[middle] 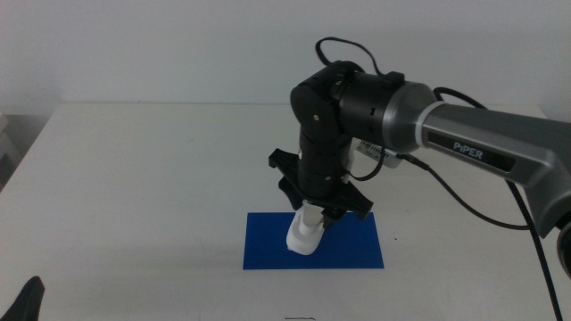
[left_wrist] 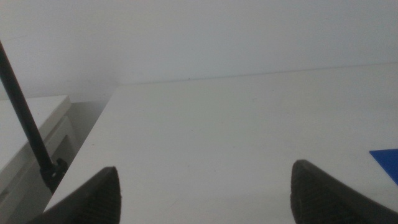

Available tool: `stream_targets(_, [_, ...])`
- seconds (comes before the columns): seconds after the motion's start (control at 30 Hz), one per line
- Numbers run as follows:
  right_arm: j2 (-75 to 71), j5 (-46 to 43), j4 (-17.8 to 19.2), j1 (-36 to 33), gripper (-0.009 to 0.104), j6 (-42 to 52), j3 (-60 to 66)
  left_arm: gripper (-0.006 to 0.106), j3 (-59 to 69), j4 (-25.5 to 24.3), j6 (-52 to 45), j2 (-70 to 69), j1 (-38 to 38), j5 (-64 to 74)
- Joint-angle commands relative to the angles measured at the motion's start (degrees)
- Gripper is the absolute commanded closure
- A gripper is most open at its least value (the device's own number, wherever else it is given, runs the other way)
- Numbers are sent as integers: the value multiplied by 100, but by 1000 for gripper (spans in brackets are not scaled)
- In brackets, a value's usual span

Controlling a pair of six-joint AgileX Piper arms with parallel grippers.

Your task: Use one arm to grab the shoe from the table and place it on the mat.

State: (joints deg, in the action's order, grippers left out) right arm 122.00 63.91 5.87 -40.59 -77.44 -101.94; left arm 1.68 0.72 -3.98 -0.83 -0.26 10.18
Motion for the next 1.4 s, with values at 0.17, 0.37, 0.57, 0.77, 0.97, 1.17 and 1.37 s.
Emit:
stream_targets(0.17, [-317,132,157,-48,80,-12,-229,7,-19,49,84,-110,-22,-476])
stream_targets(0.37, [-317,111,67,-48,80,658,-229,7,-19,49,84,-110,-22,-476])
stream_targets(0.57, [-317,142,-3,-48,80,2314,-229,7,-19,49,84,-110,-22,-476])
stream_targets(0.77, [-317,196,-76,-48,80,5587,-229,7,-19,49,84,-110,-22,-476])
stream_targets(0.97, [-317,443,-41,-48,80,8350,-229,7,-19,49,84,-110,-22,-476])
stream_targets(1.17, [-317,549,-47,-48,81,11265,-229,7,-19,49,84,-110,-22,-476])
stream_targets(1.37, [-317,552,-107,-48,84,12380,-229,7,-19,49,84,-110,-22,-476])
